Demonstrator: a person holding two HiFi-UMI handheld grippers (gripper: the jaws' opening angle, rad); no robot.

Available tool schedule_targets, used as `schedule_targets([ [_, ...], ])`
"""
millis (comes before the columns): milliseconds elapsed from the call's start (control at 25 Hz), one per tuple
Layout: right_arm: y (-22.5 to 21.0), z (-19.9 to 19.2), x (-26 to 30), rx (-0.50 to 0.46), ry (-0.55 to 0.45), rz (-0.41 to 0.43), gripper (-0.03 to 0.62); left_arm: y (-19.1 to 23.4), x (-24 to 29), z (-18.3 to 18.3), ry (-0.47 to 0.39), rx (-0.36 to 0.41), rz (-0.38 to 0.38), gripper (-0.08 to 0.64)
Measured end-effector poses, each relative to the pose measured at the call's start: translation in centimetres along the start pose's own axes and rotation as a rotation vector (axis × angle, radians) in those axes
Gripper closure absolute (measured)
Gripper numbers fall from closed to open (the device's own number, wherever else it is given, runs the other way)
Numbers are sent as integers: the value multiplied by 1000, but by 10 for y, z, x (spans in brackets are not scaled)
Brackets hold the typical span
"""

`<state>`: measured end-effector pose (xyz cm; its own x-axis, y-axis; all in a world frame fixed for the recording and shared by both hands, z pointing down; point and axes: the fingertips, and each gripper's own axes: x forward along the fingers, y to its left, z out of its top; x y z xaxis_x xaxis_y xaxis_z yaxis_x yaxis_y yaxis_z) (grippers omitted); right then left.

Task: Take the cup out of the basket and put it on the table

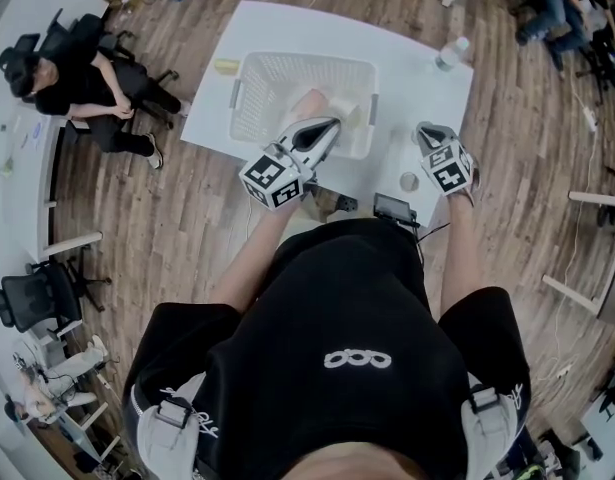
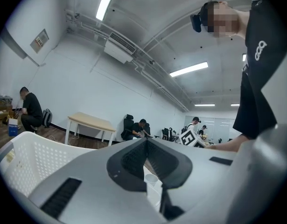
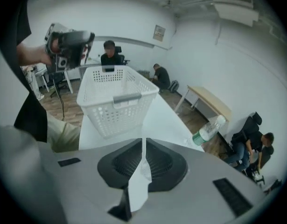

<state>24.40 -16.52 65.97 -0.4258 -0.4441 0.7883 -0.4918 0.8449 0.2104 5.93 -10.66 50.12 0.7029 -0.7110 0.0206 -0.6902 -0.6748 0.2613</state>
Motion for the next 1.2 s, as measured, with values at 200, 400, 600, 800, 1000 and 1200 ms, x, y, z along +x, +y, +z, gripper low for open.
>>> schedule_targets([
  [200,10,83,-51,-24,-263,-55,559,19,-22,6,-29,-23,87,552],
  [400,40,156,-91,7,-517,11,566,40,-47,27,-90,-34,192,552],
  [600,74,196,-100,46,-668,141,568,48,-61,28,-85,-1,241,552],
  [800,101,201,-87,52,-666,209,568,53,-65,20,-68,7,273,552],
  [1000,114,205,-82,80,-662,242,568,55,-71,22,-79,-2,295,552],
  [1200,115,203,-79,74,-652,255,568,55,-73,22,-80,-6,302,552],
])
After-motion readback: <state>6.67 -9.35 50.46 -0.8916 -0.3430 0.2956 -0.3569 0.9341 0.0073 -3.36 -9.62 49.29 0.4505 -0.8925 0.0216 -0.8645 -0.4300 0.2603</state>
